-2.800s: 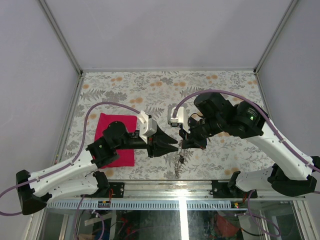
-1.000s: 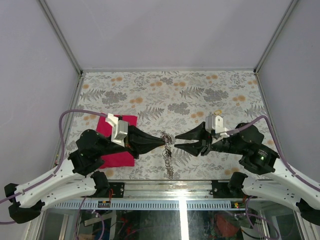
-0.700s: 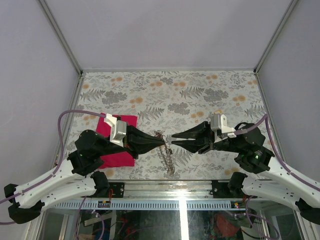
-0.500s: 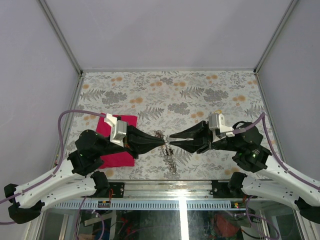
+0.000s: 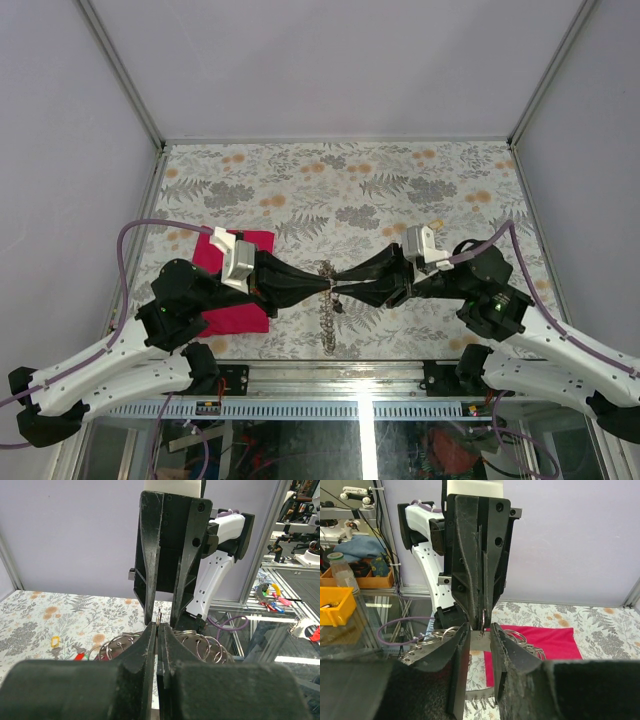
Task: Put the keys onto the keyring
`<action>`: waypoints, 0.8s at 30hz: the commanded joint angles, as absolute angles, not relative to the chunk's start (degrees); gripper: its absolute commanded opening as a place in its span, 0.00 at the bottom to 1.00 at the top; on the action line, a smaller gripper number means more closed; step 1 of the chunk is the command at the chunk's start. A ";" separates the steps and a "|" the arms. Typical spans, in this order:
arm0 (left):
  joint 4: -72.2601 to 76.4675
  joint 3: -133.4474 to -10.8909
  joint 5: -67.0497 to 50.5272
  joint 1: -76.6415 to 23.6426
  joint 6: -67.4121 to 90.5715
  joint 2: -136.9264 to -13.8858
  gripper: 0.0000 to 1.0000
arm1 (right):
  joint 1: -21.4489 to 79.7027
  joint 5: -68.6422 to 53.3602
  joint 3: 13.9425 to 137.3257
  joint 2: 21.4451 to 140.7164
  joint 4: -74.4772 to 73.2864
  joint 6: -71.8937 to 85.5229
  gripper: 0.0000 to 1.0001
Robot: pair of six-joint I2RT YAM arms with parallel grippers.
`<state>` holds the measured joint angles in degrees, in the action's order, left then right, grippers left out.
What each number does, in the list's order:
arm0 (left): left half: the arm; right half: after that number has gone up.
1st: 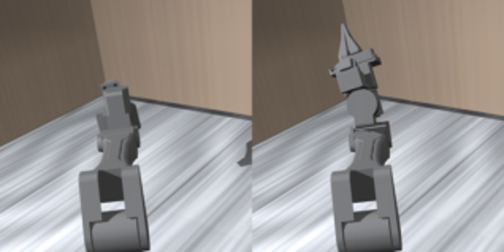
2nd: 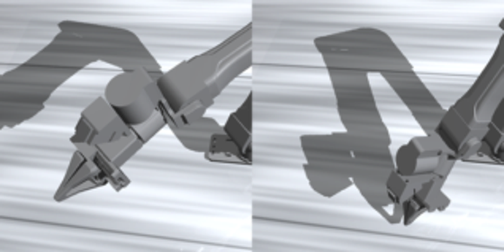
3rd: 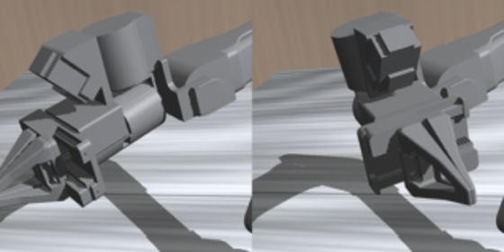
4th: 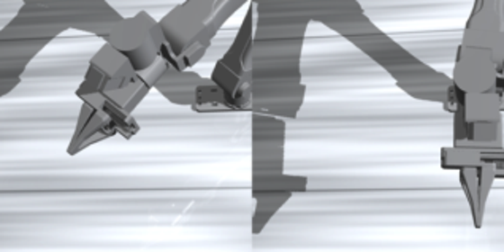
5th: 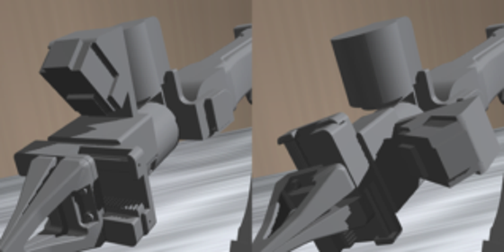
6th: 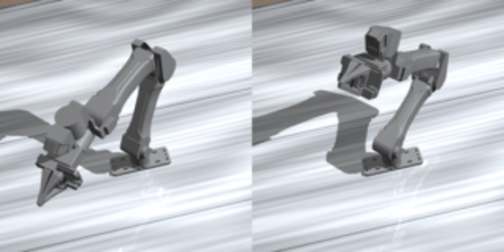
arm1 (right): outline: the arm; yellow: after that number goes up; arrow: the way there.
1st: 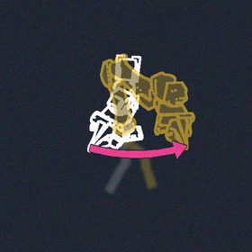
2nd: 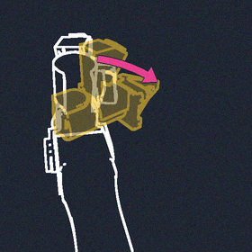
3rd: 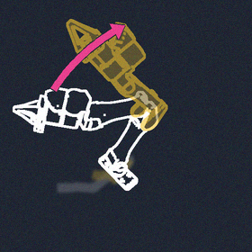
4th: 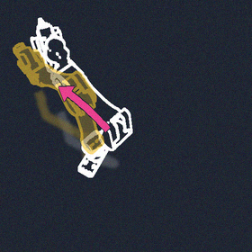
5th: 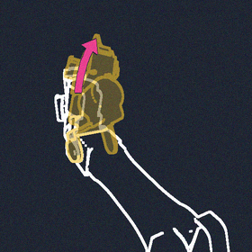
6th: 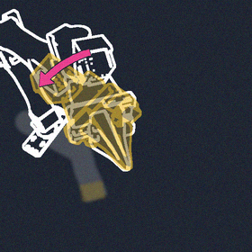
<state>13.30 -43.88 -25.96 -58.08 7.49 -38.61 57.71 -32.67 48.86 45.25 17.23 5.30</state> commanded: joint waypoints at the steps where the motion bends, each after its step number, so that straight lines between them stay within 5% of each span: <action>1: 18.87 -44.89 -25.96 -58.07 7.73 -37.88 0.00 | 58.10 -34.36 50.03 45.91 20.10 6.06 0.28; 10: 19.05 -45.08 -26.96 -58.09 7.99 -37.71 0.00 | 58.10 -34.60 49.94 46.61 20.15 6.31 0.17; 14: 19.31 -45.21 -28.18 -58.04 8.15 -37.70 0.00 | 58.10 -34.56 49.98 47.02 20.13 6.43 0.01; 18: 19.27 -45.38 -29.72 -58.07 8.62 -38.08 0.00 | 58.10 -33.01 50.67 46.54 19.38 5.34 0.00; 24: 16.51 -45.61 -28.04 -58.05 10.35 -38.18 0.29 | 58.16 -30.21 49.93 43.01 17.63 -1.83 0.00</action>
